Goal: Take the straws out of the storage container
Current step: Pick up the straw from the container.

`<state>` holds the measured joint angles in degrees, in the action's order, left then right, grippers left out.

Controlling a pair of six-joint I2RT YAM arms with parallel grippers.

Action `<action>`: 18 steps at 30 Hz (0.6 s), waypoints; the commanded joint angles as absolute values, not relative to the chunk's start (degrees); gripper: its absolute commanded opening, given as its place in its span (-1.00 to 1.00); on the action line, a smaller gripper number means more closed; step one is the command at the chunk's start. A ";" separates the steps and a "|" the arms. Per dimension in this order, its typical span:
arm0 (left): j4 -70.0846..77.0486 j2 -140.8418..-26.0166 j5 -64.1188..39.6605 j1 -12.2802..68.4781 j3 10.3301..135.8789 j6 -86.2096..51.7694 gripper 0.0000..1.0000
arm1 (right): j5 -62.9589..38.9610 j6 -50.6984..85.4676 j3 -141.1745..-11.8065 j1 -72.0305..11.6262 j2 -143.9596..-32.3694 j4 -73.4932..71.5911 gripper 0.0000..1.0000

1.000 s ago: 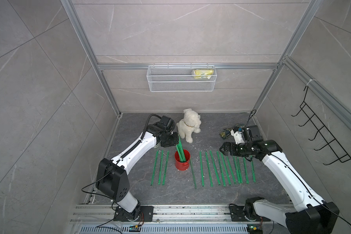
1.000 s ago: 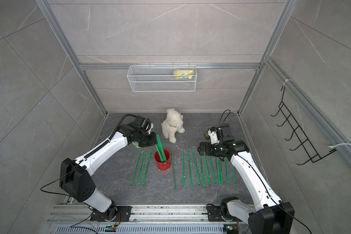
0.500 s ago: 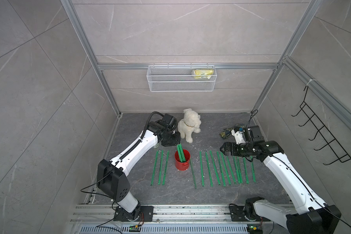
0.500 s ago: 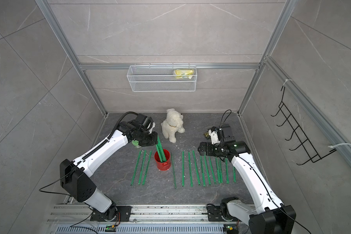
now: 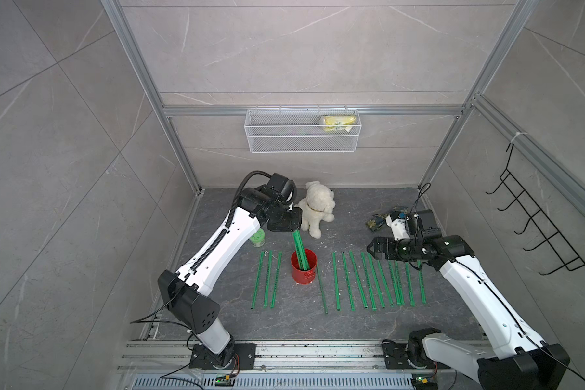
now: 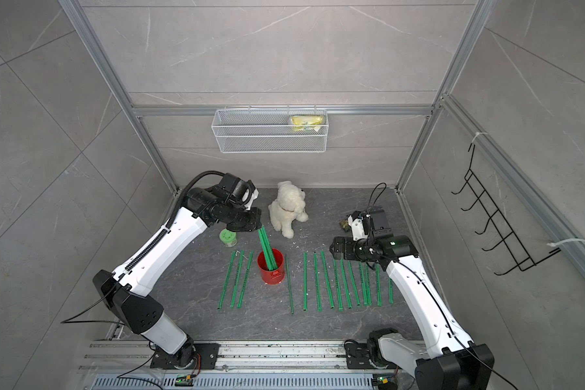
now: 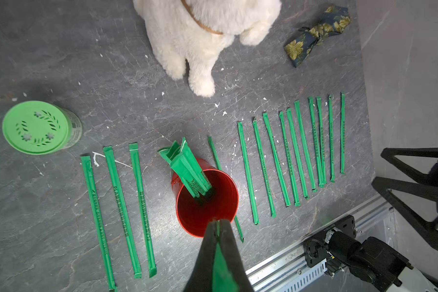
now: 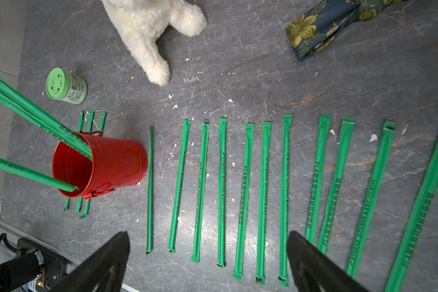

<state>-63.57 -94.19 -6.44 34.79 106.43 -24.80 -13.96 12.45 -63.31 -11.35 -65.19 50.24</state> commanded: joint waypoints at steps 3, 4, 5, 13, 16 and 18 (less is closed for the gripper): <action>-73.46 -95.03 -1.74 34.90 116.59 -20.32 -1.00 | -14.50 12.74 -64.05 -11.69 -65.04 50.43 1.00; -75.40 -95.47 -0.36 34.81 118.79 -19.76 -1.00 | -14.59 12.82 -64.15 -11.69 -65.11 50.42 1.00; -77.20 -95.93 0.74 34.57 120.73 -19.26 -1.00 | -14.61 12.76 -64.28 -11.69 -65.20 50.46 1.00; -90.69 -98.22 9.70 28.42 127.47 -17.35 -1.00 | -14.77 12.58 -64.17 -11.70 -65.37 50.59 1.00; -93.21 -98.26 11.12 25.13 124.84 -17.38 -1.00 | -14.77 12.52 -63.98 -11.73 -65.35 50.72 1.00; -94.18 -98.51 11.98 22.87 122.41 -17.29 -1.00 | -14.69 12.48 -63.93 -11.69 -65.39 50.87 1.00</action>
